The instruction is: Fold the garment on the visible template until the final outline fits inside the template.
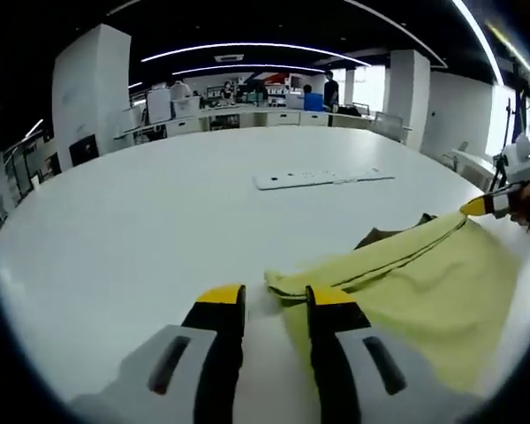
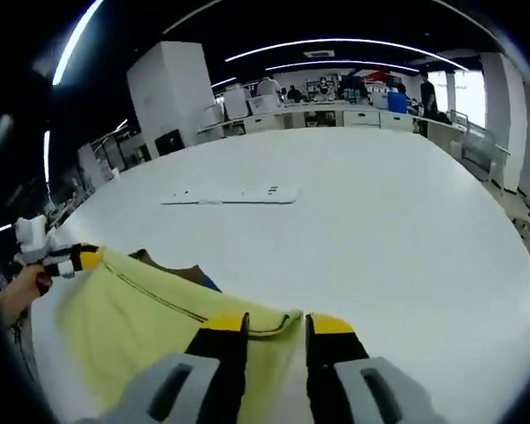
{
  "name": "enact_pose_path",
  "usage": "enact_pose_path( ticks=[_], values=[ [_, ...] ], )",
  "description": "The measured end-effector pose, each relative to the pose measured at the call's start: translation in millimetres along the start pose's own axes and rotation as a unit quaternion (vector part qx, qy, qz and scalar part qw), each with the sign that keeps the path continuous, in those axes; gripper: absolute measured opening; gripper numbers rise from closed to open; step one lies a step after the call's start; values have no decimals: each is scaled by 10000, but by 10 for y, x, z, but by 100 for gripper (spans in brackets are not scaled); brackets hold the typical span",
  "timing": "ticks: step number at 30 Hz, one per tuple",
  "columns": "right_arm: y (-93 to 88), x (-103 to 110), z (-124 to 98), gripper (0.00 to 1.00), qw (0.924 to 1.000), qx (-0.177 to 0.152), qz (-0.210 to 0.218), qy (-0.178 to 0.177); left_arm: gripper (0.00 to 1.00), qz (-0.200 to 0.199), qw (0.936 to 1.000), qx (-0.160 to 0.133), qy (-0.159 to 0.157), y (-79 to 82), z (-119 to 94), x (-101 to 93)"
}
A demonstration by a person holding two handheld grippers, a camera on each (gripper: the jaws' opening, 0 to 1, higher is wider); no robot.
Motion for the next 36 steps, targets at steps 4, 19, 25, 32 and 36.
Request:
enact_pose_path(
  ticks=[4, 19, 25, 32, 36],
  values=[
    [-55, 46, -50, 35, 9984, 162, -536, -48, 35, 408, 9989, 56, -201, -17, -33, -22],
    [56, -110, 205, 35, 9987, -168, -103, -478, 32, 596, 9982, 7, 62, 72, 301, 14],
    [99, -164, 294, 35, 9974, -273, 265, -608, 30, 133, 9993, -21, 347, 99, 387, 94],
    [130, -148, 261, 38, 9964, -337, 496, -595, 31, -342, 9979, -88, 547, 136, 305, 198],
    [155, -117, 211, 45, 9965, -356, 545, -531, 35, -353, 9980, -125, 512, 166, 214, 185]
  ],
)
Point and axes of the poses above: the point that each gripper's makers call its tool centre point, and the gripper's own axes: z roughly forward along the fingers, x roughly to its left, y roughly out of its top, the point moved 1 cm from there along -z, roughly backward along the fingers, and after that the axes turned 2 degrees about x, right-handed, at the moved point
